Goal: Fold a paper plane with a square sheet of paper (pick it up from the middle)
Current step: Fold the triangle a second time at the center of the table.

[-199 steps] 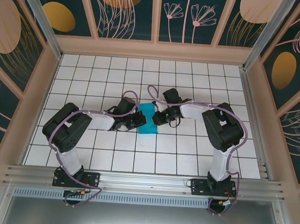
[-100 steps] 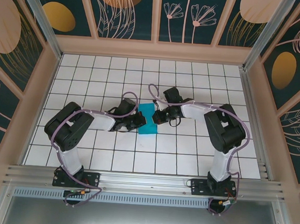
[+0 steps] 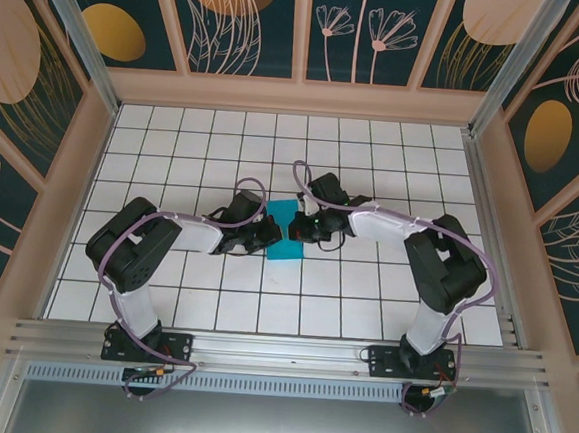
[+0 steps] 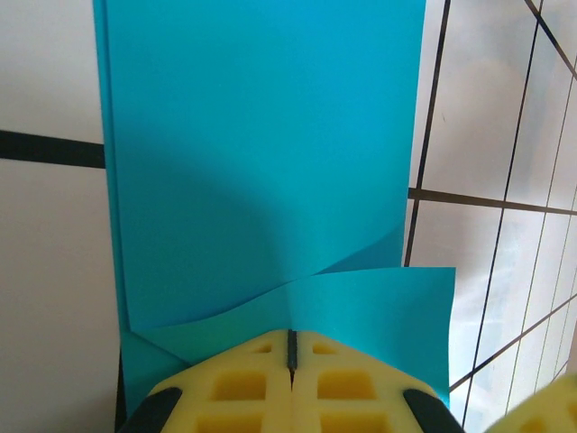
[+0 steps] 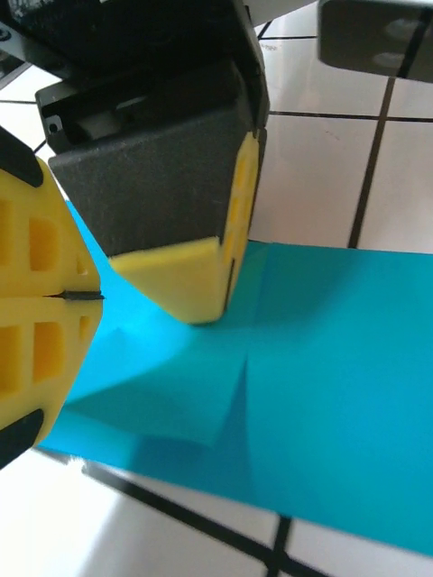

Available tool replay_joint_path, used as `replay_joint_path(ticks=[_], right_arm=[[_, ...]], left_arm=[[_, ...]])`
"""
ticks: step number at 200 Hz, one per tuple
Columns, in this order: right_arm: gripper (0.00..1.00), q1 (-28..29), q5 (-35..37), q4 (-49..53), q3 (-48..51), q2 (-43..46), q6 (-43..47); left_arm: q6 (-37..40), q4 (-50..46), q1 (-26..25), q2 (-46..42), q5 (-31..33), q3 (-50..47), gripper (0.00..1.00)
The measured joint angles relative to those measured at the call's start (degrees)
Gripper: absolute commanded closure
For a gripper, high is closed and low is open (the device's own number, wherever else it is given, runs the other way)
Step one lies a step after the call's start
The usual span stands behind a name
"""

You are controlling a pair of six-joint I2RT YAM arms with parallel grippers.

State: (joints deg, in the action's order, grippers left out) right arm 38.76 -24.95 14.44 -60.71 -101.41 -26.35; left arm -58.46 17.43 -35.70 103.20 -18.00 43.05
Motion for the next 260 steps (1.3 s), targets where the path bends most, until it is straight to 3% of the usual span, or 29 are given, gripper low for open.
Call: replay_joint_path(ticks=[66, 260], right_arm=[[1.0, 1.09, 2.64, 0.44, 0.0, -3.96, -5.97], [1.0, 1.86, 3.56, 0.48, -0.59, -6.05, -3.78]], left_arm=[[-0.37, 0.02, 0.0, 0.04, 0.02, 0.0, 1.0], [-1.79, 0.11, 0.0, 0.26, 0.26, 0.02, 1.0]])
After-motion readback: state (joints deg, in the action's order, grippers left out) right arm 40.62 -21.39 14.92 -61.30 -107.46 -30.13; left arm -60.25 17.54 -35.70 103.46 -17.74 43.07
